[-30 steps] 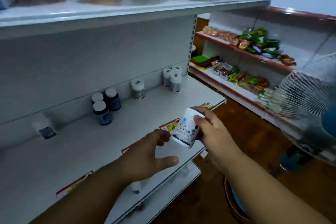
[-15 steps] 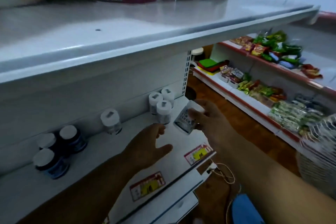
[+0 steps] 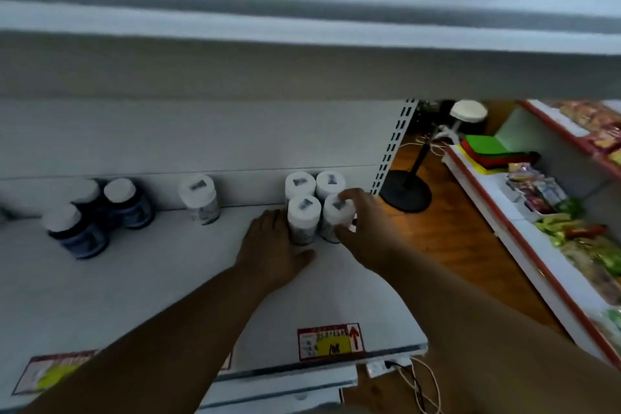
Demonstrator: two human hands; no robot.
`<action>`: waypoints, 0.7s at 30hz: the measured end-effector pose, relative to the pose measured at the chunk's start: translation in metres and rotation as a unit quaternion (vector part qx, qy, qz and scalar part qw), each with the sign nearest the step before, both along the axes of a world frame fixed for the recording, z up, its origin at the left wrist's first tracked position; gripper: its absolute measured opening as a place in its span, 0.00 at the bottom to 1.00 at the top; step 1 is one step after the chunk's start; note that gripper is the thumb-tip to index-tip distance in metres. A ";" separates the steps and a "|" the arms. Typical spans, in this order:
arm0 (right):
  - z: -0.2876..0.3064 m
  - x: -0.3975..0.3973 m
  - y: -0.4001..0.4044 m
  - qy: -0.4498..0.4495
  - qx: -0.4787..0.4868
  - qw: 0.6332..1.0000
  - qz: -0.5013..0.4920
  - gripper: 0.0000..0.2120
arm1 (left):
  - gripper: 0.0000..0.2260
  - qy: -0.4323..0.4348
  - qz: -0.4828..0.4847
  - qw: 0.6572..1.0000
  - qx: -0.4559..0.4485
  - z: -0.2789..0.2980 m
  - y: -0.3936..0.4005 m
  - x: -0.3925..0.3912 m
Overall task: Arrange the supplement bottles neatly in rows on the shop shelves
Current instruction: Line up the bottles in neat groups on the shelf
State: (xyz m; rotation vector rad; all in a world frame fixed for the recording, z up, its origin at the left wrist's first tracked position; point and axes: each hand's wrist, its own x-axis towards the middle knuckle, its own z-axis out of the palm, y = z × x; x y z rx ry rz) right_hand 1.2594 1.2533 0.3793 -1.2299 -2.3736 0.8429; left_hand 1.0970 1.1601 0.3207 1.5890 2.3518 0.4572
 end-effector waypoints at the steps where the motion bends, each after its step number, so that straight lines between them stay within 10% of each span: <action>1: -0.003 0.000 0.003 -0.009 0.007 1.000 0.019 0.22 | 0.40 0.003 0.006 1.000 0.000 -0.001 0.000 0.002; 21: -0.001 -0.008 -0.145 0.049 0.143 0.988 0.042 0.31 | 0.35 -0.060 -0.010 0.993 0.098 0.027 -0.151 -0.006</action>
